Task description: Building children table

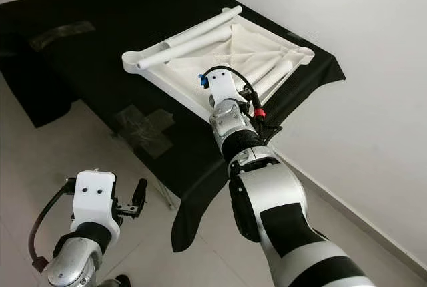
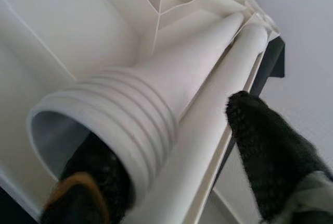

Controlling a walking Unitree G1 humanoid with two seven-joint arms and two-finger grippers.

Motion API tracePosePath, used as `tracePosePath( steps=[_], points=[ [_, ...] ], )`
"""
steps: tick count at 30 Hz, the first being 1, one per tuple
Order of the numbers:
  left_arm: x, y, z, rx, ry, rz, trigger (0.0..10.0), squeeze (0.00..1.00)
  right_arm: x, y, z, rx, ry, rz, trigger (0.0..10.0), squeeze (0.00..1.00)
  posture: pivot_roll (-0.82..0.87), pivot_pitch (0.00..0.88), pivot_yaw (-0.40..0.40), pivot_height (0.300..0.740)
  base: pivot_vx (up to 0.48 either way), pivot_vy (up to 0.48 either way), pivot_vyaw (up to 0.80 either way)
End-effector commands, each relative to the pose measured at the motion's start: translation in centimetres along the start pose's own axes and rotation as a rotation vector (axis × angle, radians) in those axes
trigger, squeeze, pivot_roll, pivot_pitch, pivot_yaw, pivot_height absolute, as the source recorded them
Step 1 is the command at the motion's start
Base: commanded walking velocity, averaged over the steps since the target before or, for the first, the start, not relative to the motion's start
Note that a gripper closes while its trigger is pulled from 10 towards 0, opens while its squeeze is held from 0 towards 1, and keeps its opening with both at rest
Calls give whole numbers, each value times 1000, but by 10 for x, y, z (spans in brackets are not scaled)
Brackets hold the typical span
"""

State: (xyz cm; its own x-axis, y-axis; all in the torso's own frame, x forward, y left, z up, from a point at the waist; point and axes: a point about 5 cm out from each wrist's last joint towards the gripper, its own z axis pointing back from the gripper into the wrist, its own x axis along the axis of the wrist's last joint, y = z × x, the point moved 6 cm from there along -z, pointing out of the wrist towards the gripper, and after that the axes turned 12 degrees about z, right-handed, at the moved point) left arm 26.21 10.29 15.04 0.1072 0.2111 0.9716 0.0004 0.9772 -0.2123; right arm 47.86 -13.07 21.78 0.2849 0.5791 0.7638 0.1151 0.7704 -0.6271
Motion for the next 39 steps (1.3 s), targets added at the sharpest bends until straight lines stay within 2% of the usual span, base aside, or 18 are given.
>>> tracePosePath(
  steps=[1,11,16,20,21,24,25,26,29,30,31,32,34,35,37,39],
  points=[
    [4,-23,7,-56,1,92,10000,0,-7,-7,-3,-21,19,-11,0,0,14,230,-198,740,0,0,0],
    [6,-19,3,-46,-7,81,10000,0,22,11,6,4,-106,-53,0,0,13,206,-188,740,0,0,0],
    [7,-17,-1,-46,-9,76,10000,0,56,8,16,-54,-237,-37,0,0,15,174,-182,740,0,0,0],
    [6,-16,-2,-47,-11,75,10000,0,69,4,21,-87,-294,-43,0,0,15,164,-179,740,0,0,0],
    [7,-17,-3,-50,-15,73,10000,0,79,-5,24,-125,-347,-56,0,0,22,149,-176,740,0,0,0],
    [7,-17,-4,-52,-16,72,10000,0,82,-8,25,-140,-368,-60,0,0,22,149,-176,740,0,0,0],
    [8,-14,-6,-49,-23,68,10000,0,92,-16,28,-129,-429,-130,0,0,26,123,-163,740,0,0,0],
    [8,-13,-7,-48,-24,66,10000,0,95,-21,29,-134,-462,-149,0,0,25,112,-160,740,0,0,0],
    [8,-12,-8,-48,-25,65,10000,0,96,-24,30,-140,-484,-159,0,0,25,112,-160,740,0,0,0],
    [9,-12,-9,-48,-26,64,10000,0,98,-27,32,-135,-515,-200,0,0,24,102,-152,740,0,0,0],
    [9,-12,-9,-48,-26,64,10000,0,98,-27,32,-135,-515,-200,0,0,24,102,-152,740,0,0,0],
    [8,-11,-10,-49,-25,64,10000,0,98,-33,32,-125,-534,-257,0,0,25,96,-148,740,0,0,0],
    [10,-10,-13,-54,-30,61,10000,0,103,-51,38,-126,-648,-334,0,0,29,90,-142,740,0,0,0],
    [10,-10,-13,-54,-30,61,10000,0,103,-51,38,-126,-648,-334,0,0,29,90,-142,740,0,0,0],
    [11,-9,-16,-57,-35,60,10000,0,103,-62,42,-118,-697,-397,0,0,29,88,-137,740,0,0,0],
    [12,-9,-16,-58,-37,59,10000,0,103,-64,42,-108,-702,-427,0,0,32,85,-136,740,0,0,0]
  ],
)
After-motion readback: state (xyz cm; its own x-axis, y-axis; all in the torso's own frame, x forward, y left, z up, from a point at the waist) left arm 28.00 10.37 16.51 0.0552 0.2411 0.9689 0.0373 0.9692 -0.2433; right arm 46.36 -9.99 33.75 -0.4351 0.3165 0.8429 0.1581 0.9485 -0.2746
